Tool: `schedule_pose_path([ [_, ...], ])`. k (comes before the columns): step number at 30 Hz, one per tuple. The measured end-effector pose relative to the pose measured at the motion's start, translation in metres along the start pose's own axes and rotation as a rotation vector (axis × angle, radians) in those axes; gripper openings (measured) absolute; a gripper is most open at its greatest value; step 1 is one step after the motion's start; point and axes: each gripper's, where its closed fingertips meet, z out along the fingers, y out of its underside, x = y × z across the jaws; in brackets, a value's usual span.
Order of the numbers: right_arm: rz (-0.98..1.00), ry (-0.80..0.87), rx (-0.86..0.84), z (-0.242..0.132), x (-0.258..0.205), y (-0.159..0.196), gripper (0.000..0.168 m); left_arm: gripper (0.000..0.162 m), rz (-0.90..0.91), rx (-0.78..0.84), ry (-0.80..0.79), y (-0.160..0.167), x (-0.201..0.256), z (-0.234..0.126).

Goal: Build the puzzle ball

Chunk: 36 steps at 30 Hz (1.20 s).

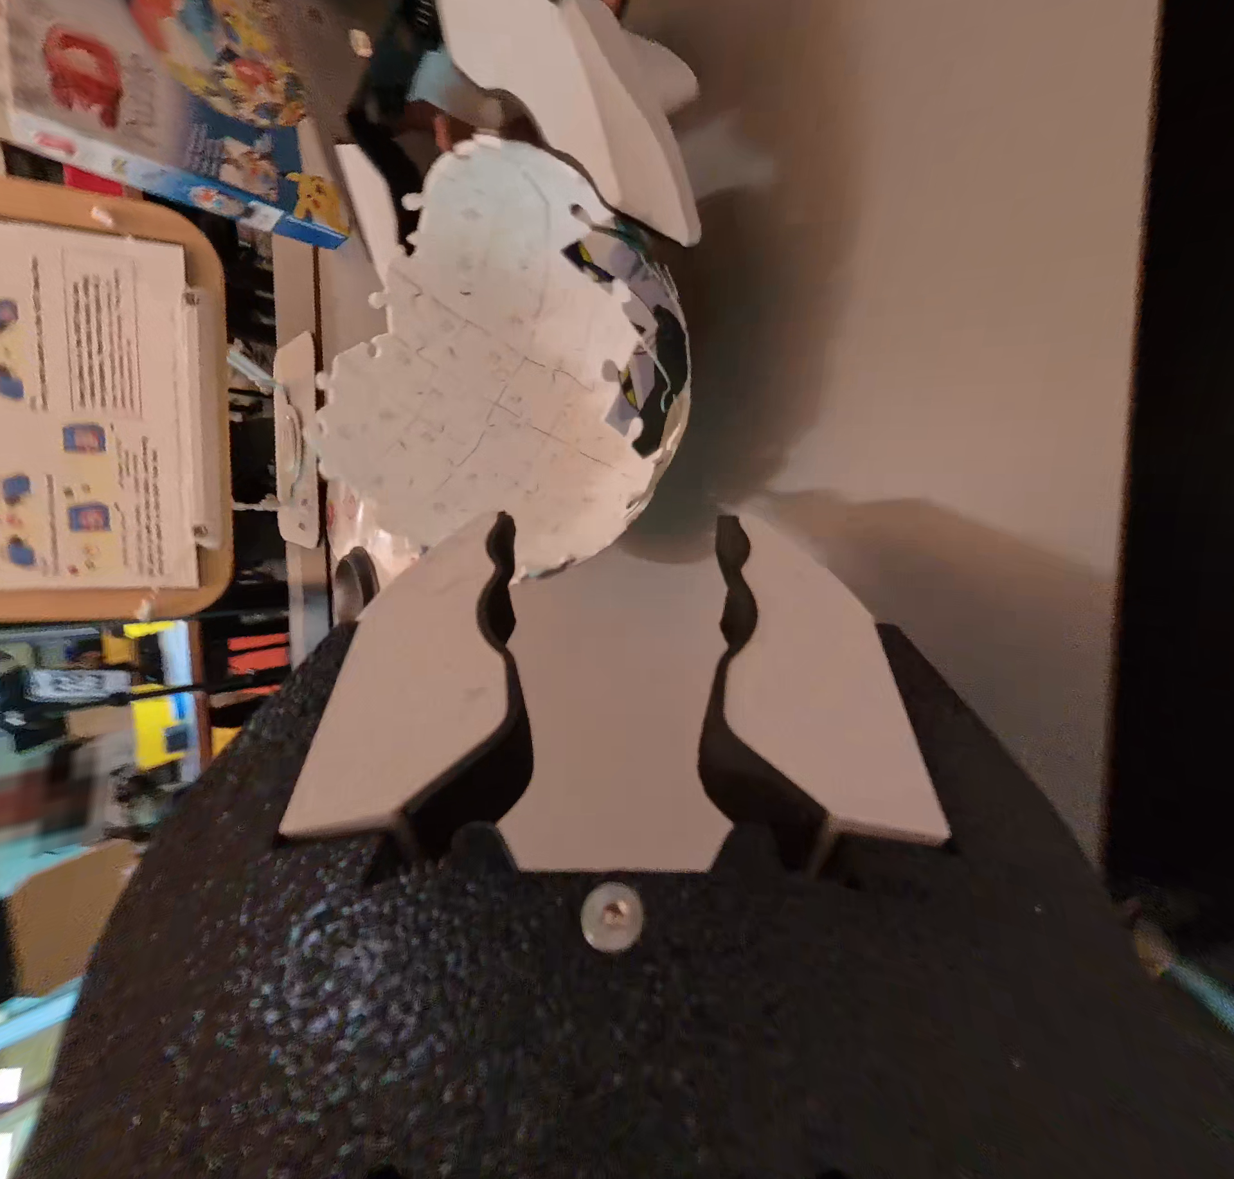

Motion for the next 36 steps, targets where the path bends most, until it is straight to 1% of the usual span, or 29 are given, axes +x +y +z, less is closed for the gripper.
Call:
schedule_pose_path([
  [1, -0.016, 0.005, -0.004, 0.001, -0.001, 0.0, 0.136, 0.058, 0.058, -0.02, 0.012, 0.002, 0.0, 0.004],
  [3, -0.052, 0.021, -0.015, 0.002, -0.002, -0.002, 0.137, 0.056, 0.141, -0.033, 0.033, 0.003, 0.001, 0.011],
  [8, -0.134, 0.057, -0.063, 0.005, -0.009, -0.004, 0.137, 0.047, 0.274, -0.047, 0.131, 0.006, 0.014, 0.023],
  [9, -0.153, 0.062, -0.073, 0.005, -0.009, -0.004, 0.137, 0.048, 0.291, -0.045, 0.14, 0.006, 0.017, 0.025],
  [11, -0.175, 0.065, -0.082, 0.006, -0.011, -0.005, 0.137, 0.043, 0.317, -0.044, 0.145, 0.006, 0.022, 0.029],
  [14, -0.184, 0.06, -0.075, 0.008, -0.013, -0.008, 0.137, 0.036, 0.359, -0.064, 0.111, 0.01, 0.024, 0.037],
  [18, -0.167, 0.049, -0.051, 0.01, -0.013, -0.01, 0.137, 0.023, 0.384, -0.053, 0.109, 0.011, 0.029, 0.042],
  [24, -0.159, 0.041, -0.039, 0.01, -0.013, -0.01, 0.137, 0.02, 0.421, -0.047, 0.122, 0.008, 0.028, 0.046],
  [29, -0.165, 0.032, -0.037, 0.01, -0.016, -0.011, 0.136, 0.006, 0.465, -0.052, 0.166, 0.008, 0.031, 0.048],
  [34, -0.169, 0.034, -0.035, 0.01, -0.017, -0.012, 0.136, 0.006, 0.465, -0.051, 0.21, 0.008, 0.032, 0.048],
  [36, -0.164, 0.033, -0.032, 0.01, -0.016, -0.012, 0.136, 0.007, 0.429, -0.064, 0.222, 0.008, 0.032, 0.048],
])
